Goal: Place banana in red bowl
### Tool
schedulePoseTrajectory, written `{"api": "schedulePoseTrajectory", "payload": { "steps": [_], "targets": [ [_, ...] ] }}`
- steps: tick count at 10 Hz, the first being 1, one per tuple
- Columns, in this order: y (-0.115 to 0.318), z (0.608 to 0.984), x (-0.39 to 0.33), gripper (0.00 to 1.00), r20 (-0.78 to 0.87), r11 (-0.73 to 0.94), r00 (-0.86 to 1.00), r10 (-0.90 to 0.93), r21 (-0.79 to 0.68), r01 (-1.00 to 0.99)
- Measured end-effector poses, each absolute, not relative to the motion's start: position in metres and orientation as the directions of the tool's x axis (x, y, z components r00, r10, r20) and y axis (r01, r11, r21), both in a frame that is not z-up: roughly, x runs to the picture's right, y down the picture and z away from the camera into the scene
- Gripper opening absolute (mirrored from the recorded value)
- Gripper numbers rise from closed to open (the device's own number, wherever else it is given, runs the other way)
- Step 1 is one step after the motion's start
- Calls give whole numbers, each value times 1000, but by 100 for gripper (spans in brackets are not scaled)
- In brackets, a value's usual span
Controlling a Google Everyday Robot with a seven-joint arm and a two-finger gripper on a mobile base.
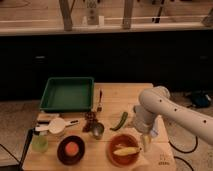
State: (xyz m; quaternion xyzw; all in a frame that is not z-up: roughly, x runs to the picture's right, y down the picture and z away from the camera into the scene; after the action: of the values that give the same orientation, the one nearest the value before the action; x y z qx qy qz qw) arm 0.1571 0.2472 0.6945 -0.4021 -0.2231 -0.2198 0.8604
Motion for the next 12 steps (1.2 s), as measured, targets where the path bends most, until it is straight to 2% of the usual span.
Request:
{"api": "schedulePoseTrajectory", "payload": {
  "steps": [12],
  "targets": [
    [250,700,177,80,556,605,810,-188,-584,541]
  ]
}}
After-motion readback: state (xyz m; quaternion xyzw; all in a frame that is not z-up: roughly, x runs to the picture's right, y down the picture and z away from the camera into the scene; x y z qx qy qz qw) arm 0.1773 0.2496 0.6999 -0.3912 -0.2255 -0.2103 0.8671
